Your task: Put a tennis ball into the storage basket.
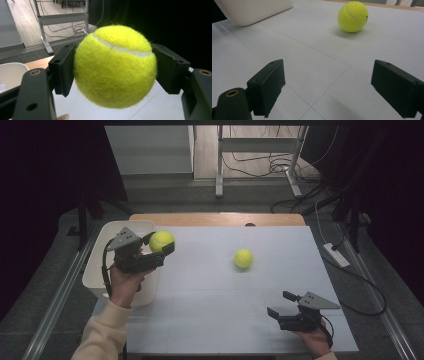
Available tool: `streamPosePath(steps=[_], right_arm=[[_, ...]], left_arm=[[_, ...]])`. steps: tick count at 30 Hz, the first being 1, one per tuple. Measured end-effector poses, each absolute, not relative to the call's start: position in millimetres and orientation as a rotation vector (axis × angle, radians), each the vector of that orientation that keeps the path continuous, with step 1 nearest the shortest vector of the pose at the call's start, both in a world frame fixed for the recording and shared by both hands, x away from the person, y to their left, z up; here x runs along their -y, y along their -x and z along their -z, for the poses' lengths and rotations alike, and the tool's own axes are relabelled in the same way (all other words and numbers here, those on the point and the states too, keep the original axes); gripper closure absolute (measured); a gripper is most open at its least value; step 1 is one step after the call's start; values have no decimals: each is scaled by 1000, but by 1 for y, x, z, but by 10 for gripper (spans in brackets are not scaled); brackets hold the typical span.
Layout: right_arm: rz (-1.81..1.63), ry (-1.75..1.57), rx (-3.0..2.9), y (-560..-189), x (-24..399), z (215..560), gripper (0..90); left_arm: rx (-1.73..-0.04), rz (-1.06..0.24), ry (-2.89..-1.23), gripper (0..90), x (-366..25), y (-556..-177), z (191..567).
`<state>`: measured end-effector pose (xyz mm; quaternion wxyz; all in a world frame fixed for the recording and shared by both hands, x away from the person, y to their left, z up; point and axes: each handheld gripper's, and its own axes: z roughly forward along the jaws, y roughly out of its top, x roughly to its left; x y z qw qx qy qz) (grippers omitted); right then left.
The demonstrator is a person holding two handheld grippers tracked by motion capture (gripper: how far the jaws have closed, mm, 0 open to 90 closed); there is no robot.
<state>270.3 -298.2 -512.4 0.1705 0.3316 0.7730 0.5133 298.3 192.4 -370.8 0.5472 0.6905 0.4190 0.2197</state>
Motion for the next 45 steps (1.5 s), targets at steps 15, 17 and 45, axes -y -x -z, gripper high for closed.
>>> streamPosePath(steps=[15, 17, 45], right_arm=[[-1457, -948, -2195, -271, 298, 513, 123], [-1460, -948, -2194, -271, 298, 513, 123], [-1457, -943, -2200, -270, 298, 513, 123]], left_arm=[[-1026, -545, -1632, 270, -203, -303, 370], [-1027, -551, -1635, 271, -203, -303, 370], [-1077, -640, -1585, 271, -231, -311, 360]])
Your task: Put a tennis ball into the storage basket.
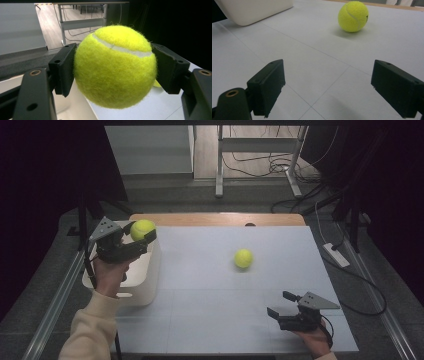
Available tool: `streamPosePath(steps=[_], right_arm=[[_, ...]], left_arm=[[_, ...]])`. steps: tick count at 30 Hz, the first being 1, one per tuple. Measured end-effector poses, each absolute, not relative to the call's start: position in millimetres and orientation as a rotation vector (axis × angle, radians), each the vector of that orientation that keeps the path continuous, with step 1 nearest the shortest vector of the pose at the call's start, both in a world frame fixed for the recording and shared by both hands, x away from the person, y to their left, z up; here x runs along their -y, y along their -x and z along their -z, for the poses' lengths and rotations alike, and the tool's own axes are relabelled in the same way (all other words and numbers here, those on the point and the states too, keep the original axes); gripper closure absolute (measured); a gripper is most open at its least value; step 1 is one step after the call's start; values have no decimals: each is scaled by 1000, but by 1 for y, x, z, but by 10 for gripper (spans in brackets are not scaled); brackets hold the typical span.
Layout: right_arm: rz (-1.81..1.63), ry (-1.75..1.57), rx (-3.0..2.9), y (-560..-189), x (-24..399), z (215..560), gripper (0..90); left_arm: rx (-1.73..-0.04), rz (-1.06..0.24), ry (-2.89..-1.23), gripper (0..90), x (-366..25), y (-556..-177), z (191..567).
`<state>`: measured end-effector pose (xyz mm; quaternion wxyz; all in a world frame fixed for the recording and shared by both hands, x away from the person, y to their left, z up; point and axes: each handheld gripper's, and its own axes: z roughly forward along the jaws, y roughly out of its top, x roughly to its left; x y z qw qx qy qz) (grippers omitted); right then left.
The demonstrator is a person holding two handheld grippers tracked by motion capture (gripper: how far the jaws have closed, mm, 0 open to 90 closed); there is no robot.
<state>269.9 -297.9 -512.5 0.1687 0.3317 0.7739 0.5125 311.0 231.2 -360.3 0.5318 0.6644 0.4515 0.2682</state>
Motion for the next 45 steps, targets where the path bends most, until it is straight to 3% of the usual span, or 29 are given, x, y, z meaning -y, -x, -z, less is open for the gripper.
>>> streamPosePath(steps=[25, 45], right_arm=[[-1456, -945, -2196, -270, 297, 512, 123], [-1459, -942, -2194, -270, 298, 512, 123]], left_arm=[[-1257, -732, -1601, 271, -275, -334, 359], [-1358, -724, -1695, 269, -282, -357, 373]])
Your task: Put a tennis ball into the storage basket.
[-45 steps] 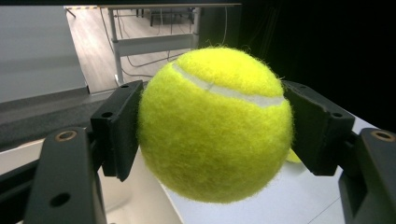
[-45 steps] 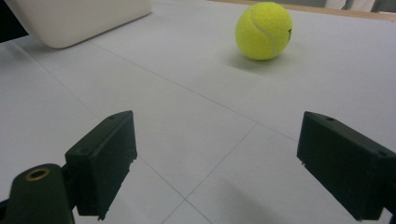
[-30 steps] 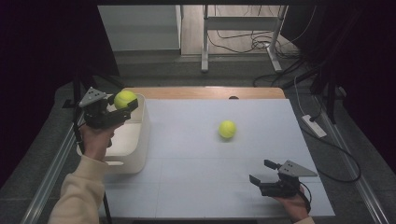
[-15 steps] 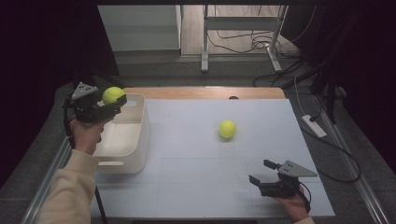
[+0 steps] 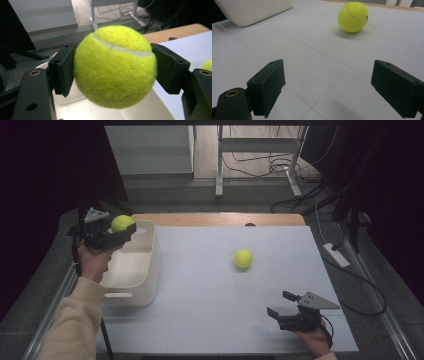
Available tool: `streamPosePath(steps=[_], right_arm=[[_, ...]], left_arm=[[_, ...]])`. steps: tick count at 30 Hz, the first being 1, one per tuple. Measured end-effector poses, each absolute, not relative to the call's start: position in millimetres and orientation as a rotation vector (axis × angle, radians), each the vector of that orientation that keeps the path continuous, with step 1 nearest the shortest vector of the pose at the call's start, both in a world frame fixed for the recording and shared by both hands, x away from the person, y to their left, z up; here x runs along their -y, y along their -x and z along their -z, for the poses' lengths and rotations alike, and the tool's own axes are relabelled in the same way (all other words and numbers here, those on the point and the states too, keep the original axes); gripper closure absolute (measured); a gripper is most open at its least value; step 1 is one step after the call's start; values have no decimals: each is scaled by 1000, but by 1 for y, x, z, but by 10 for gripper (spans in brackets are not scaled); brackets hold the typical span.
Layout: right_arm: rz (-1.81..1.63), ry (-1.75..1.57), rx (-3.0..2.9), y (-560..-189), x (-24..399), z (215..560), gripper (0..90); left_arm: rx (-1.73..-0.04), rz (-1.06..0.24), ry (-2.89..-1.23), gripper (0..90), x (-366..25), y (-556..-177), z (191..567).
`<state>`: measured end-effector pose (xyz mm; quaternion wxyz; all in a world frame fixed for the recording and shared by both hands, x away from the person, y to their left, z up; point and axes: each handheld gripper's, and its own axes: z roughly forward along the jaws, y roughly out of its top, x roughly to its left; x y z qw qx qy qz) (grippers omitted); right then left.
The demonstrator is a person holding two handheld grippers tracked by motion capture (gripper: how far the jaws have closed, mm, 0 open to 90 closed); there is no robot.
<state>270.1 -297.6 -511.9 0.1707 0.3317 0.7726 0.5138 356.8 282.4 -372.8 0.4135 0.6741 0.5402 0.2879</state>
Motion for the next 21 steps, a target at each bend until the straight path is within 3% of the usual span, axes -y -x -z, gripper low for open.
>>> streamPosePath(steps=[21], right_arm=[[-1456, -948, -2192, -271, 298, 512, 123]], left_arm=[[-1401, -703, -1731, 266, -285, -366, 380]])
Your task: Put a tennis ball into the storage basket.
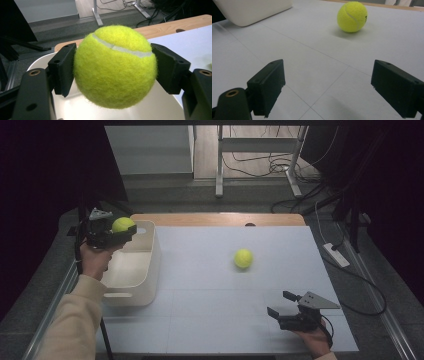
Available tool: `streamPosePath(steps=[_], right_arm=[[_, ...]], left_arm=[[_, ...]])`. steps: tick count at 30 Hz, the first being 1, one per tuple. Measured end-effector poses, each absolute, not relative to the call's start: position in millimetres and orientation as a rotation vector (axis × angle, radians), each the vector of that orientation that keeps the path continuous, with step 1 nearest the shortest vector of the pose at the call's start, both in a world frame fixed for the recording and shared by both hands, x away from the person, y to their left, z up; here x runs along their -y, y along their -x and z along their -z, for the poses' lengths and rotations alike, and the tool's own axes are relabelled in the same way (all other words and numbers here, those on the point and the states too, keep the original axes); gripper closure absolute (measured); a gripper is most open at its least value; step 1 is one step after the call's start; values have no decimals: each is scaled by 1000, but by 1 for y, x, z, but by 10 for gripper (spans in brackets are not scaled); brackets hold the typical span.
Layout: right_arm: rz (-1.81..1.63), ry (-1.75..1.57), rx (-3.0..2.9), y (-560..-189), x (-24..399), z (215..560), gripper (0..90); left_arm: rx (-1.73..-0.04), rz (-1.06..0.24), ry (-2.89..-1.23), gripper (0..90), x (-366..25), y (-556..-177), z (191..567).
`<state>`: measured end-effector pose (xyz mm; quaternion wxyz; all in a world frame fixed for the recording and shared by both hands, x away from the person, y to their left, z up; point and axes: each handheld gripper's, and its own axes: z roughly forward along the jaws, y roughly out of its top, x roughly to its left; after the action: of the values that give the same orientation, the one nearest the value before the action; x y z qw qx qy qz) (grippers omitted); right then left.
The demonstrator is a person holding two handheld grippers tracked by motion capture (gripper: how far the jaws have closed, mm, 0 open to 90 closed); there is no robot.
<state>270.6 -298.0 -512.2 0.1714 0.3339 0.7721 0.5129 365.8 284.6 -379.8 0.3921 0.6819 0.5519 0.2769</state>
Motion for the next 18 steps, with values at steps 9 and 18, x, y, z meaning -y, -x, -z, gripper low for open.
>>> streamPosePath(steps=[9, 18], right_arm=[[-1454, -945, -2192, -270, 298, 512, 123], [-1453, -944, -2192, -270, 298, 512, 123]], left_arm=[[-1414, -708, -1713, 251, -286, -365, 379], [-1326, -633, -1639, 122, -286, -354, 370]])
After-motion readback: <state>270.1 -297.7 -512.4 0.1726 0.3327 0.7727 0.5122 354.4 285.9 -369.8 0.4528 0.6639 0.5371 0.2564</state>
